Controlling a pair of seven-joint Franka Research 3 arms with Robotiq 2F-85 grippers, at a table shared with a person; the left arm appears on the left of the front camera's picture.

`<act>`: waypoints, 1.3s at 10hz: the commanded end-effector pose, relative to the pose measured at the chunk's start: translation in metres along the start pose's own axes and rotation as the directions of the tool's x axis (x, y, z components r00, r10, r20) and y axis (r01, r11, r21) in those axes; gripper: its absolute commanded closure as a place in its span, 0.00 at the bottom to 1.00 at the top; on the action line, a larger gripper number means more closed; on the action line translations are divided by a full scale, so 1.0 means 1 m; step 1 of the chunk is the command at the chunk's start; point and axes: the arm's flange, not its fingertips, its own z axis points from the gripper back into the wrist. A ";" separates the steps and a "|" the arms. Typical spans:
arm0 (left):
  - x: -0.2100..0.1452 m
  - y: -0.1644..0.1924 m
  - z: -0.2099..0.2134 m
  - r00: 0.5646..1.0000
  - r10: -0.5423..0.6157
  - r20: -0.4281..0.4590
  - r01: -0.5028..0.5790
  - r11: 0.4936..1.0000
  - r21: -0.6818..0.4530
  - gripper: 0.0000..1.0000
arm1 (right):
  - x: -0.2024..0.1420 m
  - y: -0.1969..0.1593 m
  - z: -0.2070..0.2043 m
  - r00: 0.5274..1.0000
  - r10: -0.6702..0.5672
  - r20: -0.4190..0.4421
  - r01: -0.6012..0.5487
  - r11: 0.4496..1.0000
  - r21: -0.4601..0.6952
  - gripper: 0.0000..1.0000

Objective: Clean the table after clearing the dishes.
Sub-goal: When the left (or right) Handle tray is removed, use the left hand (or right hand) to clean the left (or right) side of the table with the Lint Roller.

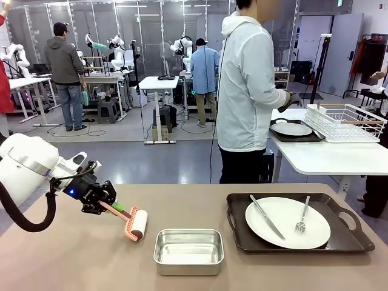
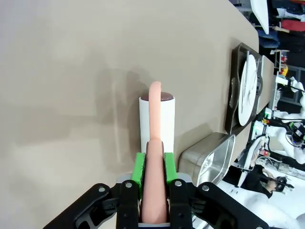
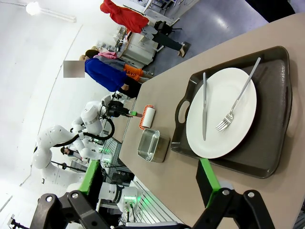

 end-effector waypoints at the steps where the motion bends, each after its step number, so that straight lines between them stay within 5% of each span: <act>1: 0.008 0.037 0.000 0.999 -0.051 0.012 0.050 0.998 0.032 0.79 | -0.002 0.003 0.000 1.000 0.006 0.003 -0.006 1.000 0.005 0.00; 7: -0.005 0.131 0.081 0.989 -0.116 0.094 0.101 0.982 0.158 0.79 | -0.002 0.003 0.000 1.000 0.006 0.003 -0.006 1.000 0.005 0.00; 8: -0.007 0.146 0.098 0.990 -0.089 0.106 0.057 0.959 0.279 0.79 | -0.002 0.003 0.000 1.000 0.006 0.003 -0.006 1.000 0.005 0.00; 13: -0.017 0.150 0.143 0.975 -0.113 0.192 0.014 0.890 0.455 0.79 | -0.002 0.003 0.000 1.000 0.006 0.003 -0.006 1.000 0.005 0.00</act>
